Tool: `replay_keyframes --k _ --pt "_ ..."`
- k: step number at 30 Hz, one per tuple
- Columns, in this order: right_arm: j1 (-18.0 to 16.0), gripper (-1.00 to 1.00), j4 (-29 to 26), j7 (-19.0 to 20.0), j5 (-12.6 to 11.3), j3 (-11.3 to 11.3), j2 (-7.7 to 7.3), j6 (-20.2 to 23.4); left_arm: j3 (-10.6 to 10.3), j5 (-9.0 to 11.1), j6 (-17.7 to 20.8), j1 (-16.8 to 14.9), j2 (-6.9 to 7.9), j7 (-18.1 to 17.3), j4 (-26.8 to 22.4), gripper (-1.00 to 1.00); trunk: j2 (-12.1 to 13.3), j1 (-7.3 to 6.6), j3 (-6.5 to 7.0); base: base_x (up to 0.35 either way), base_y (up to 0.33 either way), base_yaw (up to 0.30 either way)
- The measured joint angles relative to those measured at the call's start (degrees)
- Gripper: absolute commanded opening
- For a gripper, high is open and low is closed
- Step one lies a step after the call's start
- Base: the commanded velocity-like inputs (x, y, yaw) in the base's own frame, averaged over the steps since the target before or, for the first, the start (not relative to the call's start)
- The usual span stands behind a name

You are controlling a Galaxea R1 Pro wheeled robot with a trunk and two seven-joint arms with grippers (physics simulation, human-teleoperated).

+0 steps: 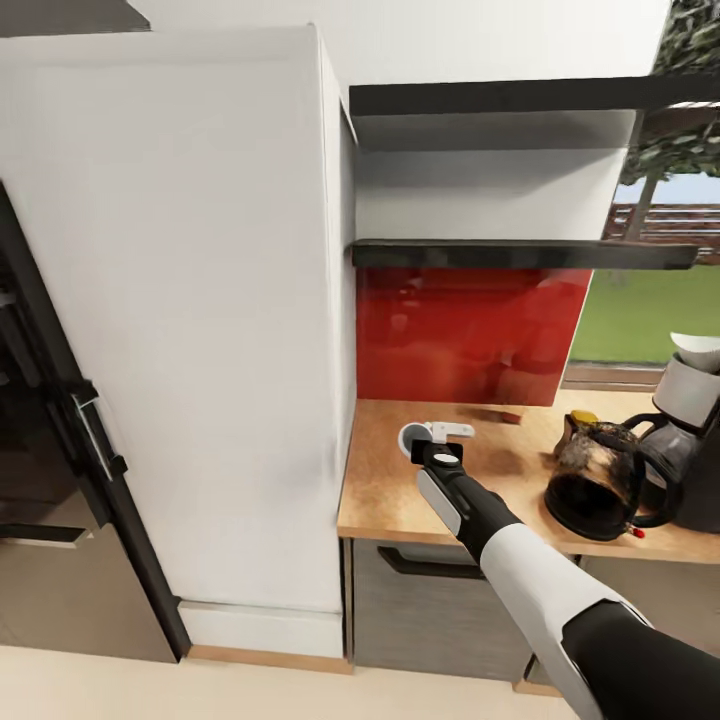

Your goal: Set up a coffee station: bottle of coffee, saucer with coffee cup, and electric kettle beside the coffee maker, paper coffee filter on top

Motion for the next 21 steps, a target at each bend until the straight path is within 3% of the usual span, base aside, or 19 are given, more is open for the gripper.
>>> replay_keyframes --k 5,14,21 --pt "0.0 -1.0 0.0 0.01 -0.05 0.0 0.02 -0.01 0.13 0.0 0.05 0.0 0.0 0.03 -0.02 1.0 0.03 0.01 0.0 -0.255 0.194 0.0" --pt "0.01 -1.0 -0.01 0.01 -0.02 0.09 0.02 -0.04 0.26 0.01 0.06 0.0 -0.06 0.04 -0.02 1.0 0.02 -0.02 0.0 -0.024 0.209 -0.005" --pt "0.01 -1.0 -0.02 -0.01 -0.04 0.08 0.02 -0.02 0.27 0.0 0.06 -0.03 -0.09 0.04 0.0 1.0 0.0 -0.02 0.18 0.0 0.126 -0.186"
